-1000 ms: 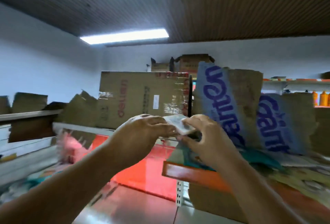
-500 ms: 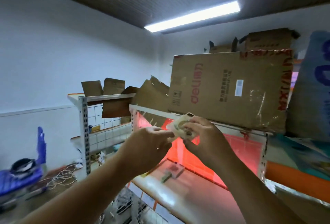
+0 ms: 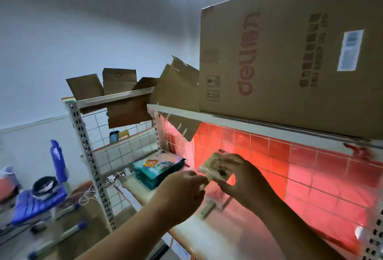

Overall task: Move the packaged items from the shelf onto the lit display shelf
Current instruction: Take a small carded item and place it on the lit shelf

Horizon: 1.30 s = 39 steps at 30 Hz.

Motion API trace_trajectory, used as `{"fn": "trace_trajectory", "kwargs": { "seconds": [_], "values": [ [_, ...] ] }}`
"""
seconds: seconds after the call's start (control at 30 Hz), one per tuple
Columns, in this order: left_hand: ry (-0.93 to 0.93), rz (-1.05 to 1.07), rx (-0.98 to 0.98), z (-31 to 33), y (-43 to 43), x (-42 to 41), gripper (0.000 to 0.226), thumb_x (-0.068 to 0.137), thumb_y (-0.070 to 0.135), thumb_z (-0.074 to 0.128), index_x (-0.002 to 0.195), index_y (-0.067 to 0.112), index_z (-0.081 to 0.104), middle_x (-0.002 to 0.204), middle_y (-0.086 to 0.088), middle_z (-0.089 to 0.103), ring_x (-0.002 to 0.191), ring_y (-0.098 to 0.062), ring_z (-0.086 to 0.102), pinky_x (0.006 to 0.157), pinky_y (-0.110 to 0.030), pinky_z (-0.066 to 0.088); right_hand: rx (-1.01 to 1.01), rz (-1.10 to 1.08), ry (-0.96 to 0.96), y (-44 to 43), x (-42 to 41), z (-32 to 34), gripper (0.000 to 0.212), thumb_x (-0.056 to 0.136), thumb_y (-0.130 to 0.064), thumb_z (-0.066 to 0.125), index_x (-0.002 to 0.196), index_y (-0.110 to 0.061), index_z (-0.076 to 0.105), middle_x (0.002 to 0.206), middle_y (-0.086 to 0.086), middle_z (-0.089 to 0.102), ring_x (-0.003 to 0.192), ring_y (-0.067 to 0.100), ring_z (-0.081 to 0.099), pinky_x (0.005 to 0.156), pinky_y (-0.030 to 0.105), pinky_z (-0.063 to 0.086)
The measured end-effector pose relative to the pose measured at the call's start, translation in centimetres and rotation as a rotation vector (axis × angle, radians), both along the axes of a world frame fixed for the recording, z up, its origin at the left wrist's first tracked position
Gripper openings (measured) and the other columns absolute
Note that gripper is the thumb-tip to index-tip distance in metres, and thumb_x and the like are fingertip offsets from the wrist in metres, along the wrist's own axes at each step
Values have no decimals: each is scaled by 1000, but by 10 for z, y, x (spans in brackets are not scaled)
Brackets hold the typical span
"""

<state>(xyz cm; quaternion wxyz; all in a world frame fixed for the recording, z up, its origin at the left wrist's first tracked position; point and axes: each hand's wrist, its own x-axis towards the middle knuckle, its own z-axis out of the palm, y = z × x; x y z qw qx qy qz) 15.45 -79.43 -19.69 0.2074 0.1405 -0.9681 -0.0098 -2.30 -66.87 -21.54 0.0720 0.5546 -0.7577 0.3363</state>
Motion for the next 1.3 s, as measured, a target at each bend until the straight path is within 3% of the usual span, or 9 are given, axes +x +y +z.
{"fn": "trace_trajectory", "kwargs": {
  "seconds": [0.17,0.37,0.5,0.6,0.77,0.93,1.07,1.13,1.3],
  "values": [
    [-50,51,96,-42,-33,-39,30,94,37,55,122,36,66,105,7,70,92,-16,65,80,-31,53,77,18,-81,-39,-43,-53,34,80,-39,73,114,-38,69,120,-23,54,102,0,59,86,20,48],
    [-80,48,230,-105,-61,-65,33,95,39,57,127,35,64,123,11,68,112,-10,60,97,-28,47,181,-41,-124,-70,-71,-114,36,77,-42,80,110,-34,70,135,-19,51,114,5,58,85,13,41],
    [-106,6,288,-149,-81,-77,41,92,43,55,132,39,60,121,13,68,107,-9,60,95,-25,45,240,-80,-153,-86,-79,-139,45,77,-53,72,120,-40,66,132,-21,47,105,2,58,80,16,42],
    [-87,-11,310,-172,-96,-89,41,89,46,56,128,39,64,120,14,69,108,-8,62,96,-25,47,292,-122,-153,-93,-81,-148,40,80,-54,70,115,-34,69,137,-14,46,115,8,57,91,21,45],
    [-60,-132,388,-189,-111,-105,25,89,34,65,113,35,72,99,12,74,81,-3,62,72,-16,46,302,-185,-186,-99,-87,-165,43,80,-57,73,113,-31,68,144,-5,44,113,18,60,92,31,51],
    [-59,-193,395,-211,-119,-109,17,85,26,76,102,28,75,82,6,71,65,-10,59,57,-24,49,270,-231,-231,-106,-89,-191,34,75,-48,74,105,-31,70,139,-5,50,94,21,67,78,17,42],
    [-23,-169,463,-235,-123,-106,18,84,32,75,101,28,74,91,8,71,74,-10,62,62,-29,54,182,-230,-266,-103,-78,-205,42,75,-62,71,103,-31,65,141,-19,42,111,10,57,84,24,52],
    [-2,-151,491,-242,-121,-103,22,86,34,72,107,29,73,97,11,71,80,-8,62,67,-30,55,121,-215,-282,-101,-72,-208,38,80,-55,74,106,-30,65,144,-22,37,118,6,53,86,24,54],
    [12,-163,491,-246,-120,-102,22,86,30,73,108,25,72,99,9,70,81,-10,62,68,-32,56,122,-261,-144,-100,-70,-218,48,87,-47,70,131,-29,63,153,-8,37,143,11,33,113,29,39]
  ]
}}
